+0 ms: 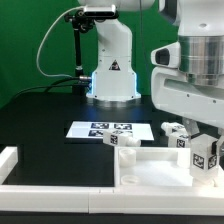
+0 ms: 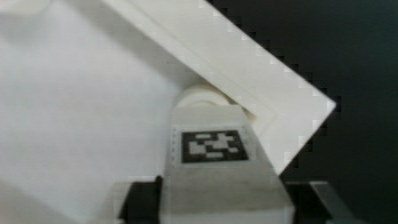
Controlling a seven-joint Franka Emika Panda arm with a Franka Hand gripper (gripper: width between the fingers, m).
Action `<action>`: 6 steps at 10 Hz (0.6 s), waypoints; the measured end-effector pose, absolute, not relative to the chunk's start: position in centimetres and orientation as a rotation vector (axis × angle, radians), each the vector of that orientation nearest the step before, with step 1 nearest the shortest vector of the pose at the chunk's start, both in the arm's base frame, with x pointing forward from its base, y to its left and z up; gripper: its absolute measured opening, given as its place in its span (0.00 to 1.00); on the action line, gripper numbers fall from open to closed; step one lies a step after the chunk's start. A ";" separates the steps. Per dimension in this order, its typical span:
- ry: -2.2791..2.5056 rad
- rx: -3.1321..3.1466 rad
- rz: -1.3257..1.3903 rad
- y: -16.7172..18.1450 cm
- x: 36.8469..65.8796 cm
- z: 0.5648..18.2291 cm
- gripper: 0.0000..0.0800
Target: Assemble one leg
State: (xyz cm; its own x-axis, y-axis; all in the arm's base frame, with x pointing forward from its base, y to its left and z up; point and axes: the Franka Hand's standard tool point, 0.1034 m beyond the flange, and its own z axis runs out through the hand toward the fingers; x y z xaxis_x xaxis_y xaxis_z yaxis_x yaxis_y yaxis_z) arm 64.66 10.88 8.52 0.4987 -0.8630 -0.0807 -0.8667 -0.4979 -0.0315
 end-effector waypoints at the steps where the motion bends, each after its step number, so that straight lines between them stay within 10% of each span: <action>1: 1.642 -2.591 0.078 10.9 64.6 8.5 0.36; 4: 1.743 -2.529 0.075 11.0 64.5 8.5 0.36; 6: 1.427 -2.722 0.035 10.9 64.6 8.3 0.69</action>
Offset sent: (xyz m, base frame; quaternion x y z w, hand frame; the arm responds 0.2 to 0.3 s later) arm 0.0000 0.0000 0.0000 0.0000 0.0000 0.0650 0.9979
